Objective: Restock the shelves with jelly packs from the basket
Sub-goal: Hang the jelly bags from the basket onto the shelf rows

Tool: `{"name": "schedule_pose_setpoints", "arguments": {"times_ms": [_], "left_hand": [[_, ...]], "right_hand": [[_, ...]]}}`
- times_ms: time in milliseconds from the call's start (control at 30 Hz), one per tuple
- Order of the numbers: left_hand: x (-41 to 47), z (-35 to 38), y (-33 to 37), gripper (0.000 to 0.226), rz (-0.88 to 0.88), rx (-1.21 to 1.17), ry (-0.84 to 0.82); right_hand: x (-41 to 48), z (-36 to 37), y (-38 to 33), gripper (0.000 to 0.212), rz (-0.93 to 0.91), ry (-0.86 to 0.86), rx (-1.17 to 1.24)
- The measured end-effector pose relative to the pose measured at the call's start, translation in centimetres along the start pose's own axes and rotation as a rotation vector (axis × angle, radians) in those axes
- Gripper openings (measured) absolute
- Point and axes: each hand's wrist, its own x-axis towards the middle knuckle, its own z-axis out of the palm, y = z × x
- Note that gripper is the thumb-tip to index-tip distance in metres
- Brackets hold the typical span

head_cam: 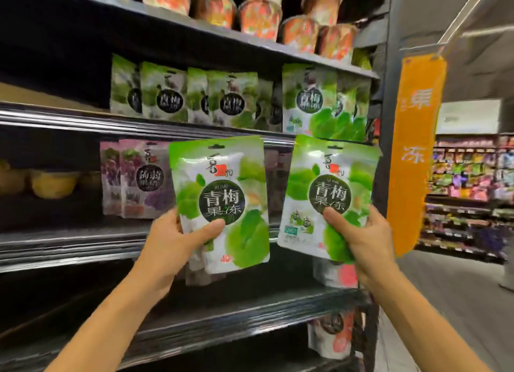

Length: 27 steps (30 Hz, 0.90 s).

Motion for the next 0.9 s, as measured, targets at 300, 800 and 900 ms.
{"name": "schedule_pose_setpoints", "arguments": {"times_ms": [300,800,900], "left_hand": [[7.8,3.5,5.5,0.03,-0.104,0.039,0.005],[11.5,6.7,6.2,0.025,-0.17,0.119,0.014],[12.3,6.8,6.4,0.021,-0.141,0.18,0.007]], "right_hand": [[14.6,3.8,-6.7,0.045,-0.07,-0.079,-0.088],[24.5,11.1,-7.8,0.036,-0.023,-0.084,-0.032],[24.7,11.2,-6.5,0.07,-0.05,-0.091,-0.137]]}}
